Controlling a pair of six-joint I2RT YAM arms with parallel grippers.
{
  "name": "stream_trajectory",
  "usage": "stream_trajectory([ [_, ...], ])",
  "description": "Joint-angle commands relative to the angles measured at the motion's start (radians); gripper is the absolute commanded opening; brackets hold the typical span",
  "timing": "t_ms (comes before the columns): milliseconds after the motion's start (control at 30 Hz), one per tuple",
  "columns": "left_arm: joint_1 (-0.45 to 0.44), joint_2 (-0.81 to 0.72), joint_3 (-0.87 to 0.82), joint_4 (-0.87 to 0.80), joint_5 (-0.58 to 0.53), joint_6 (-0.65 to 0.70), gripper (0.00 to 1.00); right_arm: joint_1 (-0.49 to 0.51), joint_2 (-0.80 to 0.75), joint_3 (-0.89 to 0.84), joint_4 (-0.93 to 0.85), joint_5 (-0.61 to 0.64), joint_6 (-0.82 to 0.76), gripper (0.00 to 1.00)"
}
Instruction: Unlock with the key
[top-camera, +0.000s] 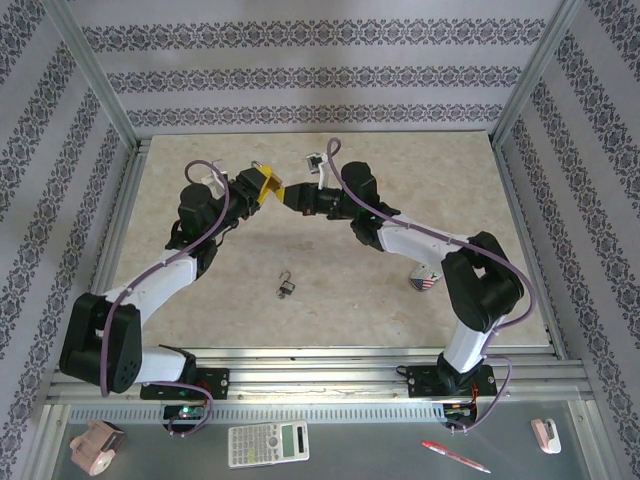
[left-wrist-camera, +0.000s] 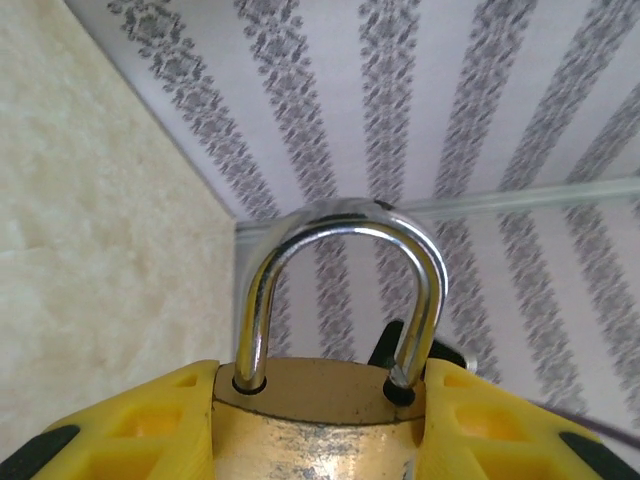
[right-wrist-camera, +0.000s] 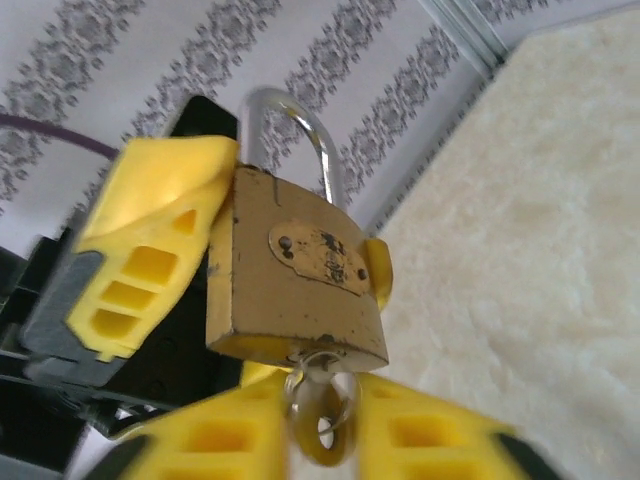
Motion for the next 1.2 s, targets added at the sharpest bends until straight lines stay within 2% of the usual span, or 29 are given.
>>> stream_trajectory([
  [0,-0.035,-0.094,0.096,-0.310,0.085,0.274,0.00,0.000,-0.103,-0.029,-0.227,0.098,-0.110,0.34],
  [133,-0.034,-0.113,0.164,-0.587,0.054,0.476,0.00,-0.013,-0.218,-0.086,-0.346,0.157,-0.158,0.46],
  [333,-0.068,-0.097,0.252,-0.874,-0.054,0.778,0.00,-0.016,-0.355,-0.106,-0.491,0.196,-0.227,0.55],
  [533,-0.209,-0.081,0.316,-1.017,-0.225,1.049,0.00,0.002,-0.281,0.078,-0.692,0.132,-0.260,0.54],
  [800,-0.284,-0.099,0.287,-0.962,-0.226,1.141,0.00,0.042,-0.237,0.071,-0.699,0.144,-0.262,0.48],
  [1167,-0.306,-0.150,0.246,-0.914,-0.176,1.163,0.00,0.044,-0.218,0.039,-0.716,0.197,-0.298,0.37],
])
